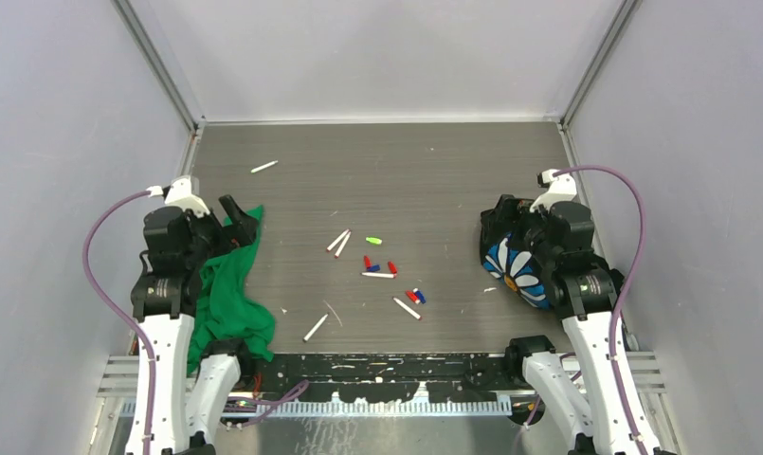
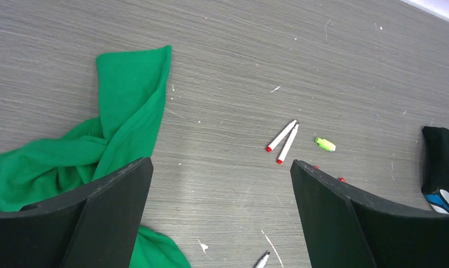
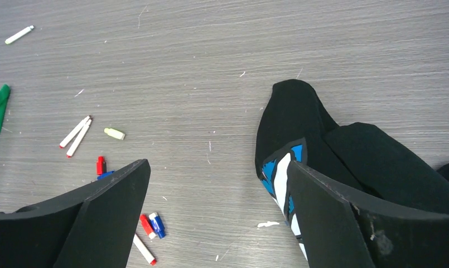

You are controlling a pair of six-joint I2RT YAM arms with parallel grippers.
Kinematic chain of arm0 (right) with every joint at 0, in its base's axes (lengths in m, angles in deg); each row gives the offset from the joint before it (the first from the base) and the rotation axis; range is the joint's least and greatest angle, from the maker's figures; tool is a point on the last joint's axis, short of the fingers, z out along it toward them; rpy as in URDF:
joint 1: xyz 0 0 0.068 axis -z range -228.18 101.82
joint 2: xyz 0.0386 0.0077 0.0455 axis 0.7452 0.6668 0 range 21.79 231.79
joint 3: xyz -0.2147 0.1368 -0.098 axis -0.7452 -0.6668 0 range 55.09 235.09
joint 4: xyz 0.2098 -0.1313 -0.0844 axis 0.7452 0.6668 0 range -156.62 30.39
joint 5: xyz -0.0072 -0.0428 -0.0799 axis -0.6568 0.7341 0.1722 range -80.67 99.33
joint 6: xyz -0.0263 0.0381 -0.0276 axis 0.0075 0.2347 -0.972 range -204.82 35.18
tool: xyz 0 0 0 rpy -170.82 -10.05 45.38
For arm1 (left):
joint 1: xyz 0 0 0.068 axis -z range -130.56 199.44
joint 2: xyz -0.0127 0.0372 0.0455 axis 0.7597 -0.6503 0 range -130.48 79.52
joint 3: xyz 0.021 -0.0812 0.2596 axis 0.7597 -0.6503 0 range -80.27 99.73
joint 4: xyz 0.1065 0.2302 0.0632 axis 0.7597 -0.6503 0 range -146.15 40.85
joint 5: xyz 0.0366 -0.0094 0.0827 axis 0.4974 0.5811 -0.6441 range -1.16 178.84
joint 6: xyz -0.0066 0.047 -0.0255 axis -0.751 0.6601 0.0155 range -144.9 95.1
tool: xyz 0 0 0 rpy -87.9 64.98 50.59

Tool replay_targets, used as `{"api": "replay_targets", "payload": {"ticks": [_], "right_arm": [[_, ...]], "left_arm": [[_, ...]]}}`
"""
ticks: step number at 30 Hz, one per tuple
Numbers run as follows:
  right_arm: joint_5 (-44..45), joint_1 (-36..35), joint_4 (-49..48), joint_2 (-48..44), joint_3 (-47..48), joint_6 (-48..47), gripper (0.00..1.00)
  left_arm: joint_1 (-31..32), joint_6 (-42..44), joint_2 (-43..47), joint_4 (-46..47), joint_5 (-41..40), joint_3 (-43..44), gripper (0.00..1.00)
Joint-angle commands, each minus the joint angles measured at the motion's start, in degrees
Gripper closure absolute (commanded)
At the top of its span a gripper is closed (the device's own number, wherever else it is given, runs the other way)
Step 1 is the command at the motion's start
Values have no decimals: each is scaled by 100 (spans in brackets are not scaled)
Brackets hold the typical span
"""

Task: Insert the pens into the pen caps
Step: Pick up the pen from the center of the board.

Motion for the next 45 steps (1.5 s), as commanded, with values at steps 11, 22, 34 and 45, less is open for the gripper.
{"api": "replay_targets", "payload": {"ticks": [11,22,34,45], "right_arm": [[95,-4,-230,-145,32,-84,0],[-1389,-21,-397,300,-103,518,5],[-1789,-210,-878,299,-543,866,8],[-1769,-217,-906,250,-637,882,8]], "left_arm": [[-20,-147,-347,244,276,61,2],[1724,-1286,-71,-557,91,-231,5],[5871,-3356,-940,-952,-2489,-1315,23],[6375,-3409,-1348,-799,-2525,-1677,50]]}}
